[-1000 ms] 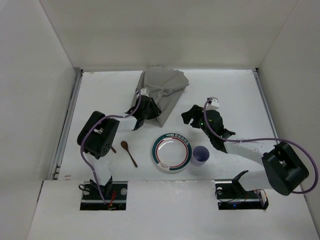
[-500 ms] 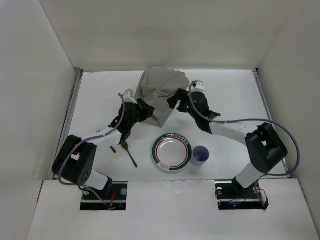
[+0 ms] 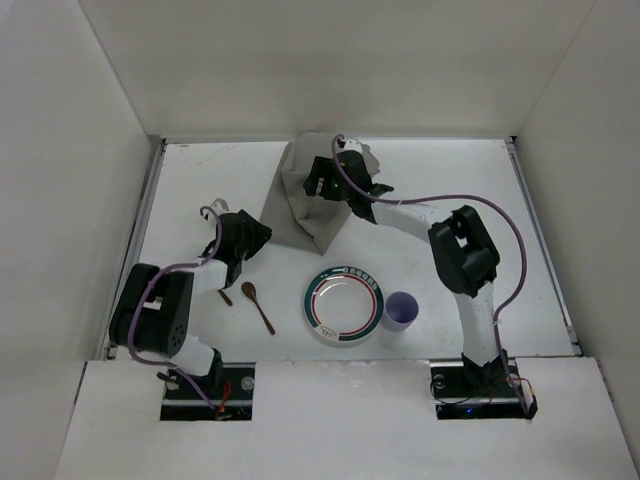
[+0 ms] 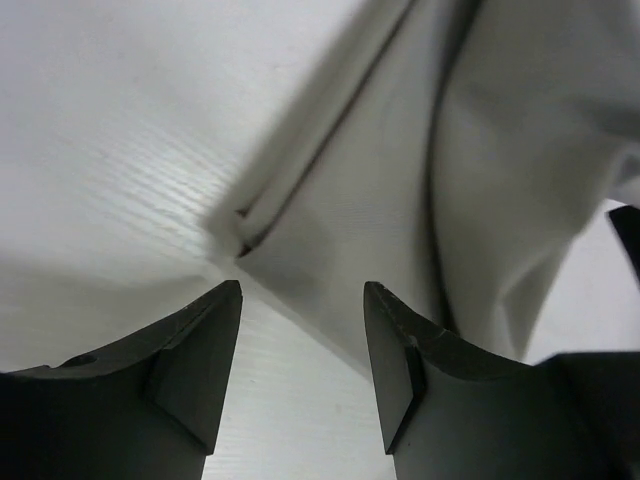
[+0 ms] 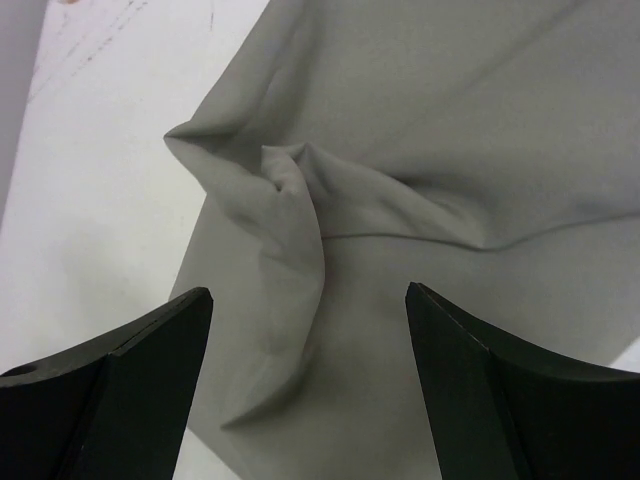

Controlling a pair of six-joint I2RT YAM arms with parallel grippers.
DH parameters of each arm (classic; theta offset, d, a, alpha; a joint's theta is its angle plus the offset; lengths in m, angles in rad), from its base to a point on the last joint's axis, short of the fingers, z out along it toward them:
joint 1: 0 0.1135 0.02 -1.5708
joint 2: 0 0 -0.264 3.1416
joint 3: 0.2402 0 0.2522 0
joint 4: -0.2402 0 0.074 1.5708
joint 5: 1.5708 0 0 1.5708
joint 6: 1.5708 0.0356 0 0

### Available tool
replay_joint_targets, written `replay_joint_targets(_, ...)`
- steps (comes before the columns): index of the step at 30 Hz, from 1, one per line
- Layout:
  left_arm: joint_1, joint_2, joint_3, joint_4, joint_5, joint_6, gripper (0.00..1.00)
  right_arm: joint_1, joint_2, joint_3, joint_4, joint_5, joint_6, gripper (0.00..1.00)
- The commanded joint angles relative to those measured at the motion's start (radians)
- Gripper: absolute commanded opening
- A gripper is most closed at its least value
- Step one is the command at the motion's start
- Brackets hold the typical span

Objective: Set the dinner table for one person

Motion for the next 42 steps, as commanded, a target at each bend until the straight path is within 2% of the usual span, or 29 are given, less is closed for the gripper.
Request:
replay_joint_targets(1, 0.000, 0.057, 0.041, -0.015, -0.024, -0.035, 0.50, 0.010, 0.039, 0.114, -0.072, -0.011, -0.055, 0.83)
replay_joint_targets(8, -0.020, 0.180, 0.087, 0.017, -0.113, -0.054, 0.50, 0.010, 0.107, 0.241, -0.106, -0.011, -0.084, 0.75)
replay_joint_targets(14, -0.011, 0.246, 0.123, 0.018, -0.109, -0.069, 0.49, 0.010, 0.188, 0.357, -0.178, -0.034, -0.083, 0.71)
replay_joint_targets(17, -0.017, 0.260, 0.123, 0.027, -0.117, -0.074, 0.48, 0.010, 0.208, 0.381, -0.184, -0.057, -0.072, 0.57)
replay_joint_targets(18, -0.019, 0.268, 0.122, 0.037, -0.117, -0.075, 0.44, 0.010, 0.213, 0.387, -0.184, -0.062, -0.069, 0.51)
replay_joint_targets(23, -0.022, 0.263, 0.107, 0.064, -0.115, -0.075, 0.19, 0.010, 0.210, 0.420, -0.196, -0.085, -0.046, 0.15)
replay_joint_targets(26, -0.017, 0.248, 0.081, 0.084, -0.129, -0.081, 0.10, -0.018, 0.136, 0.377, -0.170, -0.068, -0.026, 0.11)
replay_joint_targets(31, -0.020, 0.209, 0.053, 0.081, -0.170, -0.110, 0.05, -0.116, -0.142, 0.144, -0.075, 0.002, -0.018, 0.10)
replay_joint_targets(36, -0.074, 0.182, 0.064, 0.077, -0.221, -0.132, 0.02, -0.286, -0.564, -0.320, 0.030, 0.100, 0.087, 0.10)
replay_joint_targets(38, -0.103, 0.176, 0.061, 0.077, -0.241, -0.135, 0.02, -0.341, -0.679, -0.497, 0.066, 0.108, 0.138, 0.10)
replay_joint_targets(42, -0.143, 0.150, 0.027, 0.078, -0.273, -0.144, 0.02, -0.400, -0.810, -0.766, 0.089, 0.102, 0.226, 0.11)
